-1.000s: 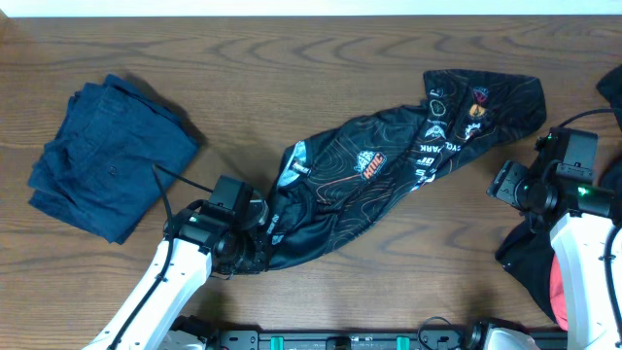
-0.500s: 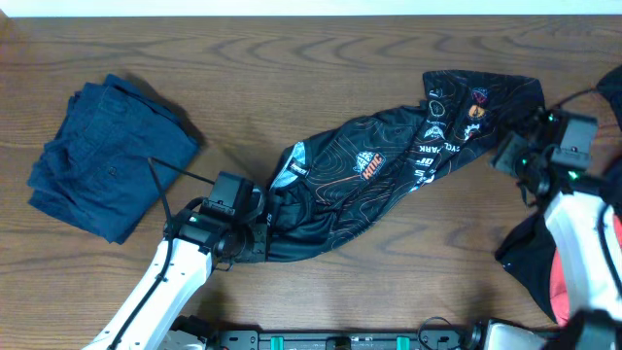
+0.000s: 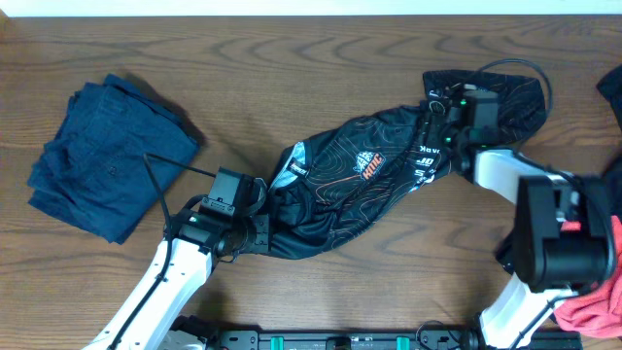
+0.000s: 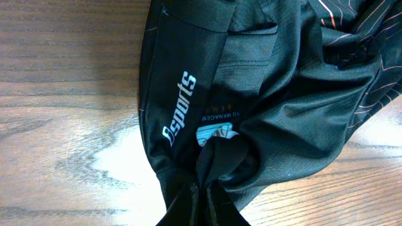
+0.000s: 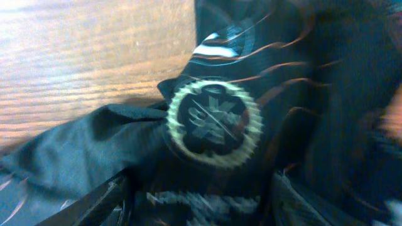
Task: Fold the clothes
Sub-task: 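Stretch the jersey between grippers, right gripper pulling its far end rightward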
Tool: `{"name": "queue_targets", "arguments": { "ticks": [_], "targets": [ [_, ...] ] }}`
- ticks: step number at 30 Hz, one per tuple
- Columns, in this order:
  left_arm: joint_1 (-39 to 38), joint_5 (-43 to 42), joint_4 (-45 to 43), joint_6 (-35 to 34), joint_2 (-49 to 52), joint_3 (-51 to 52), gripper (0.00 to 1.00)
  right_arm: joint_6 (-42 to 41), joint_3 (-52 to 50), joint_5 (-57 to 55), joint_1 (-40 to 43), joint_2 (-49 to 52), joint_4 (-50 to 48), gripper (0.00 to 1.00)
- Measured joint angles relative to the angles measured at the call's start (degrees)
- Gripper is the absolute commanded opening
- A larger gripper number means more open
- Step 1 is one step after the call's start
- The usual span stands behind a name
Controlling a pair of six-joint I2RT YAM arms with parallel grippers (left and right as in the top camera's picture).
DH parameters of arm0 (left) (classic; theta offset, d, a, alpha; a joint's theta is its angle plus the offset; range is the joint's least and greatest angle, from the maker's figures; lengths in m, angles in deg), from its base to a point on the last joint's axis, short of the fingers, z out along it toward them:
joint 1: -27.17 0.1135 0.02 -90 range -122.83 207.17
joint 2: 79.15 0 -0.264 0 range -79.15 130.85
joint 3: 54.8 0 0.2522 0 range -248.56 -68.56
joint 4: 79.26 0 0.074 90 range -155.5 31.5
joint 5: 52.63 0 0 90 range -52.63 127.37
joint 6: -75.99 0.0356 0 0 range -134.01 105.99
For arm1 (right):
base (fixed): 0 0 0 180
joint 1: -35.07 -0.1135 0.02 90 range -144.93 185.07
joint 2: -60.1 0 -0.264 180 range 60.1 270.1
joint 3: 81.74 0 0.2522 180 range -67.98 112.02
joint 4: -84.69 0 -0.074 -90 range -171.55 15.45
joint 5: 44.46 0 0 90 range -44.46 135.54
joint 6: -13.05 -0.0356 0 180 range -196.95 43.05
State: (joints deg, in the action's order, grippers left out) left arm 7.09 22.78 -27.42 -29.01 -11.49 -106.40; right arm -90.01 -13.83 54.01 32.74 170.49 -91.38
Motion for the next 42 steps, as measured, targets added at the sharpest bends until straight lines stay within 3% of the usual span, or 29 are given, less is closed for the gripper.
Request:
{"name": "queue_targets", "arguments": {
  "ticks": [2,6,10,15,22,23,26,34,40,41,42],
  "targets": [
    [0.0,0.0,0.0,0.0,0.0,0.0,0.06,-0.4,1.0,-2.1,-1.4,1.9,-1.4,0.62],
    [0.0,0.0,0.0,0.0,0.0,0.0,0.06,-2.1,3.0,-5.5,-3.3,3.8,-1.7,0.21],
    [0.0,0.0,-0.2,0.0,0.0,0.0,0.06,-3.9,3.2,-8.1,-3.6,3.1,1.0,0.07],
    [1.3,0.0,-2.1,0.0,0.0,0.0,0.06,-4.4,3.1,-13.5,-3.4,-3.7,9.9,0.22],
    [6.7,0.2,-2.7,0.0,-0.5,-0.2,0.06,-2.4,4.1,-17.4,-1.9,-19.6,19.7,0.22],
    [6.9,0.2,-2.6,0.0,-0.8,-0.2,0.06,-2.2,4.3,-17.6,-1.7,-20.7,21.2,0.26],
    [6.9,0.2,-2.2,0.0,-1.1,-0.2,0.06,-1.5,4.3,-17.7,-1.6,-21.0,25.1,0.40],
    [6.9,0.0,-2.1,0.0,-1.1,-0.3,0.06,-1.3,4.3,-14.3,-1.9,-11.9,18.0,0.47],
    [6.9,0.0,-2.0,0.0,-1.1,-0.3,0.06,-1.9,4.3,-13.1,-2.6,-3.3,8.3,0.46],
    [6.9,0.0,-2.0,0.0,-1.1,-0.3,0.06,-2.3,4.3,-13.1,-2.6,-2.1,7.5,0.41],
    [6.9,0.0,-2.0,0.0,-1.1,-0.3,0.06,-2.6,4.3,-13.0,-2.6,-1.0,6.9,0.27]
  ]
}}
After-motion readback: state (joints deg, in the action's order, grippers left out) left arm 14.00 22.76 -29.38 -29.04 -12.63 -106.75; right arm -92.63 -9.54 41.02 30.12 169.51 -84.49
